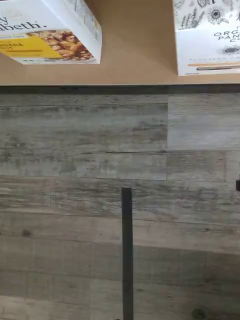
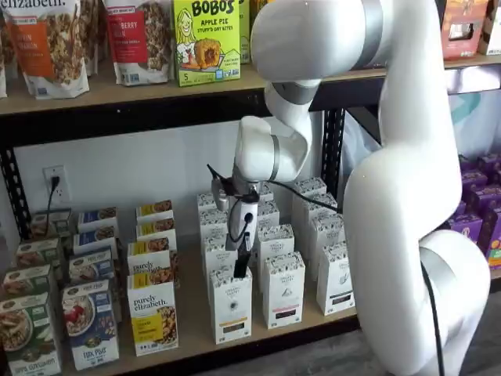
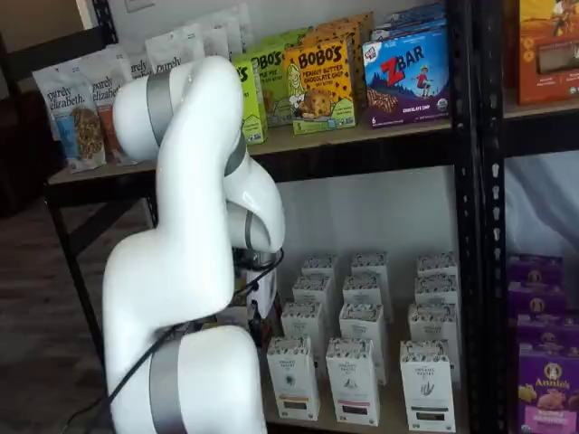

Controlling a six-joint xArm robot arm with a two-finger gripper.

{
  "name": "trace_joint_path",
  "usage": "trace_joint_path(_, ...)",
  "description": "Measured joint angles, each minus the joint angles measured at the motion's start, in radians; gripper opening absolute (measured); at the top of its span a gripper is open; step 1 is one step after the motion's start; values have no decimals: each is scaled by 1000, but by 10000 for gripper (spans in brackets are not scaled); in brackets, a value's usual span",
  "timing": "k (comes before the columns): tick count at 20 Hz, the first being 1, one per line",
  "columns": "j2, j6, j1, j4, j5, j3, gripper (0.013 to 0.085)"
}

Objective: Pick up the white box with a yellow strip in the middle, on the bottom shelf, the fourth box from the left

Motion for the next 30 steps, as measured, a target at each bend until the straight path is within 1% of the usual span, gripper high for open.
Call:
trace_joint_path(1, 3, 14, -1, -15, 13, -7, 850)
trace_joint_path(2, 14, 39, -6, -49, 39, -24, 850)
trace_joint_path(3, 25, 54, -10, -70, 53, -35, 850)
trace_joint_path(5, 37, 49, -14, -70, 51, -43, 850)
trace_joint_path(7, 47, 27, -15, -48, 24, -40, 850)
trace_joint_path(12, 70, -58, -11, 45, -49, -33, 850)
trace_joint_path(17, 99, -123, -8, 116, -110, -41, 850)
trace_joint_path(19, 112, -136, -9, 127, -119, -51, 850)
trace_joint_path(24, 154, -149, -20, 131, -108, -93, 850)
trace_joint_path(30, 211, -176, -24, 154, -133, -143, 850)
